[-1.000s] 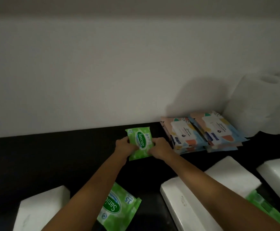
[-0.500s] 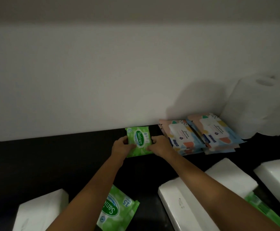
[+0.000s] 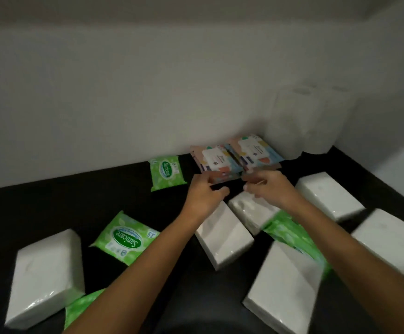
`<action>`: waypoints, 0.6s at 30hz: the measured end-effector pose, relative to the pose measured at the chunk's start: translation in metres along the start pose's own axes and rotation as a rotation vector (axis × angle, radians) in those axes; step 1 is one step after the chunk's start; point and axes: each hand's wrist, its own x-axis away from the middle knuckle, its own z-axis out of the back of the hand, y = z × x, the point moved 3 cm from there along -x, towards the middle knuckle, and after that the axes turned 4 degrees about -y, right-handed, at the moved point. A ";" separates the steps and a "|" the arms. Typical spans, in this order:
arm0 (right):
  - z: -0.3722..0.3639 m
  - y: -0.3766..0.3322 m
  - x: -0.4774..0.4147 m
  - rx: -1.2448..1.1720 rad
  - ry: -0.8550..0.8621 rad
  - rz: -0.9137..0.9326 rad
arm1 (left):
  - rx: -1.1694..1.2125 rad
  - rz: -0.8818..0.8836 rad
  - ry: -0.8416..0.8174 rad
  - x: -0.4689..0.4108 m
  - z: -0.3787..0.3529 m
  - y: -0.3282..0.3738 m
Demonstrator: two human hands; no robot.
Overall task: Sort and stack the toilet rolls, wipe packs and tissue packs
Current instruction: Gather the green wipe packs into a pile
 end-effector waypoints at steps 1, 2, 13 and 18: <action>0.010 0.012 0.009 0.016 0.028 -0.029 | -0.019 -0.001 -0.071 0.005 -0.013 0.006; 0.019 0.023 0.018 0.051 0.044 -0.060 | -0.026 0.016 -0.148 0.008 -0.026 0.010; 0.050 0.107 0.069 0.374 -0.083 -0.274 | -0.139 0.130 -0.434 0.027 -0.107 0.022; 0.047 0.114 0.065 0.367 -0.113 -0.275 | -0.209 0.146 -0.442 0.027 -0.117 0.021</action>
